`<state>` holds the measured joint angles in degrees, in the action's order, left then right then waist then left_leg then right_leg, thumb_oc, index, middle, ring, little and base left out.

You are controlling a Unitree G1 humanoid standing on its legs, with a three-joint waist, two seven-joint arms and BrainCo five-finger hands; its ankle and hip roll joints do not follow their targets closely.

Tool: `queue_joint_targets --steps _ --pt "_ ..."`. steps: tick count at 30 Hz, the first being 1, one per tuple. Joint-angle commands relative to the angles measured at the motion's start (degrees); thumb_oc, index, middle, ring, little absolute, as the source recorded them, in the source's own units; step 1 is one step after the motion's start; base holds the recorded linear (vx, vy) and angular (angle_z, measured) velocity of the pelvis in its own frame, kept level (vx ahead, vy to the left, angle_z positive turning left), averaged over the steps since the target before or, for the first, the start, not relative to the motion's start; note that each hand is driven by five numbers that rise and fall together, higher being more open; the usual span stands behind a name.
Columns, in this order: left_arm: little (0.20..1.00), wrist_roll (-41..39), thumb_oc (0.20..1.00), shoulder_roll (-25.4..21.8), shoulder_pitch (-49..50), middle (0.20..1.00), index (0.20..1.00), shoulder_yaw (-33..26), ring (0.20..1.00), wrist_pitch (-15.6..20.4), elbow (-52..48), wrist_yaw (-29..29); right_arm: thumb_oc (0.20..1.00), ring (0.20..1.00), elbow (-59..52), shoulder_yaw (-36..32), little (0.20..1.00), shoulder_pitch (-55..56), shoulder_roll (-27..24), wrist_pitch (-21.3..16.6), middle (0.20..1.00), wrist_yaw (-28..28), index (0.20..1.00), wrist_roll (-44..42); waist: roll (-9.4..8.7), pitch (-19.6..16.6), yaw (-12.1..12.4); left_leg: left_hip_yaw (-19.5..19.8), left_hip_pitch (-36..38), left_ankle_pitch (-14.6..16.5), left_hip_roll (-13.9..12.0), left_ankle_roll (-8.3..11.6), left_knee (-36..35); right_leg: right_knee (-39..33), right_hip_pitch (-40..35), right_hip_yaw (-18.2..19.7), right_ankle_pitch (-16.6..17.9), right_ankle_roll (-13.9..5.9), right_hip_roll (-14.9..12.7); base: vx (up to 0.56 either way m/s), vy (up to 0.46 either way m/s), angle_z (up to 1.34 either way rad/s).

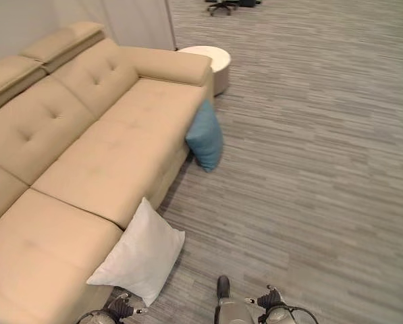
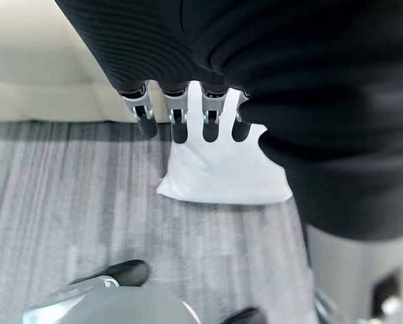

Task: Pick up all the scattered cushions and arrange them neatly on the sofa.

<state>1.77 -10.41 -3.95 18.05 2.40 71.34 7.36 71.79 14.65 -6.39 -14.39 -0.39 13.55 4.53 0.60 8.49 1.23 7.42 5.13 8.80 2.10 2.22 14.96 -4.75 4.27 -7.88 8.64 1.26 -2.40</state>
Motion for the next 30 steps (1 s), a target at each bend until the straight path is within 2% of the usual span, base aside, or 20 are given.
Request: queue_joint_targets --steps 1,2,3,4,5,6,7,11,13,15,16,17,18,19,21,23,25,26,27,30 --pt "1.0 -0.8 1.0 1.5 -2.1 1.0 1.0 1.8 1.0 0.5 -1.3 -0.4 1.0 1.0 -0.7 1.0 1.0 -1.2 -0.4 -0.8 1.0 0.1 1.0 -2.5 -0.47 3.0 -0.9 -6.9 -6.9 -1.5 -0.1 -0.93 1.6 4.4 -1.6 -0.6 -8.7 -6.5 -2.9 -0.01 -0.101 0.41" --pt "1.0 -1.3 1.0 1.5 -2.2 1.0 1.0 1.7 1.0 0.5 -1.9 -0.4 1.0 1.0 -0.6 0.9 1.0 -1.2 -0.6 -0.8 1.0 0.0 1.0 -2.7 -0.58 3.2 -0.7 -9.3 -7.7 -1.4 -1.3 -1.07 2.3 3.9 -2.6 -2.1 -9.5 -6.12 -3.0 -0.02 -0.171 0.49" --pt "1.0 -1.4 1.0 1.5 -2.3 1.0 1.0 2.1 1.0 0.5 -2.5 -0.5 1.0 1.0 -0.4 0.4 1.0 -0.8 -0.8 -0.7 1.0 0.3 1.0 -3.4 -0.96 3.3 -0.7 -14.2 -8.9 -1.5 -3.8 -1.29 1.9 3.0 -4.4 -5.3 -10.5 -6.02 -3.6 0.01 -0.179 0.77" --pt "1.0 -1.0 1.0 1.5 -2.4 1.0 1.0 2.8 1.0 0.4 -3.0 -0.7 1.0 1.0 -0.2 -0.3 1.0 0.0 -0.6 -0.4 1.0 0.4 1.0 -4.1 -0.89 3.0 -1.1 -19.7 -9.3 -3.1 -6.5 -1.33 -2.1 2.2 -5.9 -9.4 -11.1 -5.91 -3.6 0.02 -0.134 1.18" --pt "1.0 -1.0 1.0 1.5 -2.3 1.0 1.0 2.9 1.0 0.4 -3.0 -0.7 1.0 1.0 -0.2 -0.3 1.0 0.0 -0.6 -0.4 1.0 0.4 1.0 -4.1 -0.82 3.2 -1.2 -19.7 -9.0 -3.0 -6.5 -1.28 -2.0 2.1 -6.2 -9.4 -11.1 -5.92 -3.6 0.09 -0.091 1.96" --pt "1.0 -0.6 1.0 1.5 -2.6 1.0 1.0 3.2 1.0 0.3 -2.9 -0.9 1.0 1.0 0.1 -0.8 1.0 0.5 -0.5 -0.3 1.0 0.5 1.0 -4.5 -0.47 2.9 -1.5 -23.3 -9.8 -5.3 -6.8 -0.74 -5.5 1.5 -7.2 -12.3 -11.5 -5.84 -3.3 0.11 -0.041 2.33" --pt "1.0 -0.6 1.0 1.3 -2.8 1.0 1.0 3.2 1.0 0.3 -2.8 -0.9 1.0 1.0 0.2 -1.0 1.0 0.8 -0.4 -0.2 1.0 0.6 1.0 -4.6 -0.3 2.7 -1.9 -25.1 -10.4 -6.6 -6.6 -0.48 -6.7 1.3 -7.7 -13.9 -11.8 -5.81 -3.2 0.11 -0.041 2.11" --pt "1.0 -0.6 1.0 1.3 -2.8 1.0 1.0 2.9 1.0 0.4 -2.7 -0.9 1.0 1.0 0.0 -1.0 1.0 1.1 -0.1 0.0 1.0 0.8 1.0 -4.4 -0.18 2.3 -2.0 -27.4 -11.8 -7.2 -6.4 0.48 -7.0 1.0 -9.3 -15.5 -13.1 -5.88 -3.0 0.16 0.022 0.86" --pt "1.0 -0.9 1.0 1.3 -2.3 1.0 1.0 2.1 1.0 0.5 -2.1 -1.0 1.0 1.0 -0.1 -0.8 1.0 1.2 0.1 0.0 1.0 0.8 1.0 -4.0 -0.03 2.2 -1.7 -28.1 -10.5 -7.4 -6.1 0.29 -9.2 1.2 -10.2 -16.8 -13.2 -6.01 -2.8 0.2 0.086 0.04" --pt "1.0 0.0 1.0 1.0 -0.7 1.0 1.0 0.3 1.0 0.2 -0.4 -1.0 1.0 1.0 -0.6 -0.2 1.0 1.0 1.0 -0.3 1.0 0.7 1.0 -2.8 -0.43 0.8 -0.8 -26.7 -8.1 -7.0 -4.5 -0.64 -12.4 1.6 -11.6 -17.3 -13.9 -6.75 -2.9 0.32 0.184 0.24" --pt "1.0 0.3 1.0 0.9 -0.3 1.0 1.0 -0.3 1.0 0.4 -0.2 -1.0 1.0 1.0 -0.8 0.4 1.0 1.0 1.3 -0.4 1.0 0.6 1.0 -1.9 -0.62 0.2 -0.2 -26.2 -7.3 -6.5 -3.8 -1.28 -13.4 2.3 -12.0 -17.2 -14.4 -7.03 -3.1 0.2 0.165 0.43" --pt "1.0 0.7 1.0 -0.8 0.1 1.0 1.0 -2.3 1.0 0.8 -0.4 -2.0 1.0 1.0 -6.5 -1.2 1.0 2.1 -4.8 -3.4 1.0 -7.2 1.0 -3.4 -1.2 0.1 -0.5 -26.3 -6.8 -6.6 -3.5 -1.52 -13.8 3.7 -11.8 -16.7 -14.9 -7.24 -3.4 0.21 0.184 0.48" --pt "1.0 -0.1 1.0 -2.1 -0.7 1.0 1.0 -2.0 1.0 0.4 -1.1 -2.2 1.0 1.0 -3.5 -0.8 1.0 1.0 -2.7 -1.4 1.0 -2.6 1.0 -2.8 -1.84 -0.1 0.6 -25.3 -6.2 -5.8 -2.7 -2.36 -14.4 7.4 -11.1 -17.0 -15.6 -7.69 -4.3 0.13 0.147 0.43" --pt "1.0 0.5 1.0 -1.8 -0.5 1.0 1.0 -1.8 1.0 0.2 -1.1 -2.1 1.0 1.0 -3.0 -0.4 1.0 0.3 -2.0 -1.2 1.0 -1.8 1.0 -2.5 -1.76 0.2 1.0 -24.9 -5.9 -5.4 -2.4 -2.81 -14.4 10.7 -9.7 -17.1 -15.3 -8.31 -5.3 0.11 0.156 0.26" --pt "1.0 0.5 1.0 -2.1 -0.7 1.0 1.0 -2.3 1.0 0.2 -1.4 -1.6 1.0 1.0 -2.2 0.0 1.0 -0.9 -1.0 -0.4 1.0 -2.1 1.0 -1.9 -1.5 1.0 1.5 -24.1 -5.2 -4.7 -1.8 -4.03 -14.7 18.5 -6.4 -16.9 -15.1 -9.95 -8.1 0.07 0.153 0.08" --pt "1.0 -0.1 1.0 -2.6 -1.2 1.0 1.0 -2.9 1.0 0.6 -1.3 -1.6 1.0 1.0 -0.6 -0.2 1.0 0.6 -0.8 0.4 1.0 -3.3 1.0 -1.3 -1.13 1.7 1.0 -23.8 -5.3 -5.6 -1.7 -4.89 -14.9 23.0 -3.1 -15.5 -13.1 -10.45 -8.9 0.01 0.102 0.23" --pt "1.0 -0.6 1.0 -3.0 -1.1 1.0 1.0 -3.2 1.0 1.1 -1.5 -1.6 1.0 1.0 -3.1 0.8 1.0 1.0 -2.1 -1.3 1.0 -3.4 1.0 0.5 -0.81 2.3 0.0 -21.2 -4.1 -5.8 -1.1 -4.91 -15.7 22.5 -1.3 -10.4 -14.0 -9.4 -6.7 0.08 0.032 0.5" --pt "1.0 -0.4 1.0 -3.7 -1.7 1.0 1.0 -2.7 1.0 0.8 -1.8 -1.4 1.0 1.0 -2.2 -0.2 1.0 1.1 -2.2 -0.4 1.0 -3.0 1.0 -1.4 -0.96 2.5 -0.2 -20.0 -3.9 -5.8 -0.8 -4.87 -15.9 20.4 -1.5 -9.2 -14.0 -9.34 -6.2 0.12 -0.049 0.69" --pt "1.0 0.1 1.0 -4.4 -2.0 1.0 1.0 -2.6 1.0 1.0 -1.2 -1.7 1.0 1.0 -2.7 -0.6 1.0 1.6 -2.4 -1.0 1.0 -3.6 1.0 -2.7 -1.2 2.7 -0.9 -18.1 -3.9 -5.9 -0.5 -4.8 -16.1 17.6 -0.6 -5.9 -13.4 -9.05 -5.2 0.12 -0.092 0.61" --pt "1.0 0.6 1.0 -4.9 -1.7 1.0 1.0 -2.3 1.0 1.1 -0.2 -1.6 1.0 1.0 -3.3 -1.0 1.0 2.8 -2.5 -1.1 1.0 -3.9 1.0 -3.5 -1.68 2.9 -2.2 -14.7 -4.0 -5.7 0.4 -4.81 -15.8 14.3 0.9 1.3 -12.0 -9.37 -2.9 0.1 -0.07 0.68"
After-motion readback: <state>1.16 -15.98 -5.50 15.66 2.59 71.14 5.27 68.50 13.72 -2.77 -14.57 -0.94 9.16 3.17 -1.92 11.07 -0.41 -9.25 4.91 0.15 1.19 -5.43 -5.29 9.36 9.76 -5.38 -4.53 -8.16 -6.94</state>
